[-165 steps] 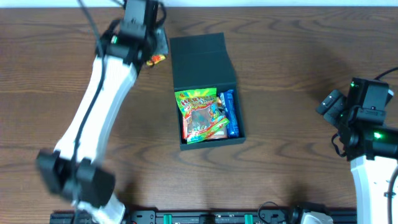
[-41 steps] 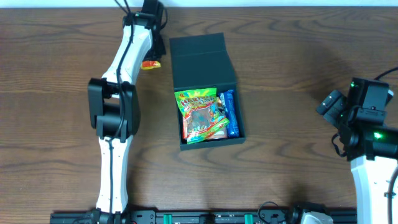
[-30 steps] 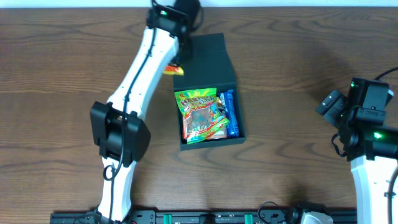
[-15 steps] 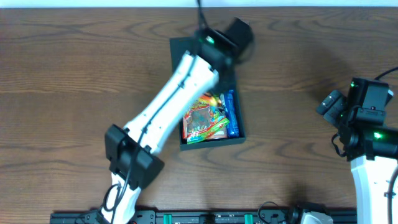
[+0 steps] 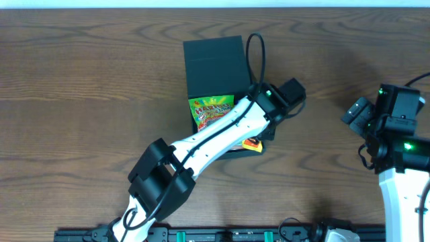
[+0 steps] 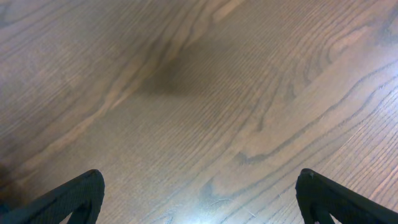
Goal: Pack container
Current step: 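Carry the Julie's packet over the box and lower it inside, then release the packet and withdraw the left gripper to the left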
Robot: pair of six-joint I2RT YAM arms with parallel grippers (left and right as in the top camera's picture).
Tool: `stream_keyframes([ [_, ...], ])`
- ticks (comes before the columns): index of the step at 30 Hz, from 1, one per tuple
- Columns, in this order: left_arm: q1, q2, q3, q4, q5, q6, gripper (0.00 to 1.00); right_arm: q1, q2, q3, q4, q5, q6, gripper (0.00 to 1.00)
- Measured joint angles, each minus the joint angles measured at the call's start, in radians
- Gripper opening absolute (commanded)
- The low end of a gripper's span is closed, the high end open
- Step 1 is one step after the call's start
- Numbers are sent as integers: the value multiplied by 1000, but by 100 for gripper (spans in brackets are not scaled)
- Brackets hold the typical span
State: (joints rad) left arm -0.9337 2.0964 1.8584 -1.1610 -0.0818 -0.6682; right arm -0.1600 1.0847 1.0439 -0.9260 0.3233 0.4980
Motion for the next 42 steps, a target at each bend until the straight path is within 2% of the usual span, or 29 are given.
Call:
stream_keyframes([
  [6, -3, 0, 0, 8, -15, -58, 21, 0, 0, 0, 0, 0, 0, 99],
  [15, -3, -19, -2, -48, -161, -95, 20, 0, 0, 0, 0, 0, 0, 99],
  [20, -3, -167, -13, -53, -241, -77, 33, 0, 0, 0, 0, 0, 0, 99],
  [24, 10, -361, -13, -76, -288, -23, 47, 0, 0, 0, 0, 0, 0, 99],
  [25, 22, -412, -12, -101, -294, -9, 55, 0, 0, 0, 0, 0, 0, 99],
  [28, 92, -544, -11, -192, -311, 19, 70, 0, 0, 0, 16, 6, 0, 99],
  [30, 169, -621, -11, -251, -319, 29, 76, 0, 0, 0, 29, 22, 0, 99],
  [34, 327, -748, -11, -318, -314, 97, 95, 0, 0, 0, 30, 34, 0, 99],
  [38, 417, -853, -19, -331, -276, 210, 95, 0, 0, 0, 26, 40, 0, 99],
  [42, 433, -967, -117, -293, -214, 336, 95, 0, 0, 0, 62, 39, 6, 99],
])
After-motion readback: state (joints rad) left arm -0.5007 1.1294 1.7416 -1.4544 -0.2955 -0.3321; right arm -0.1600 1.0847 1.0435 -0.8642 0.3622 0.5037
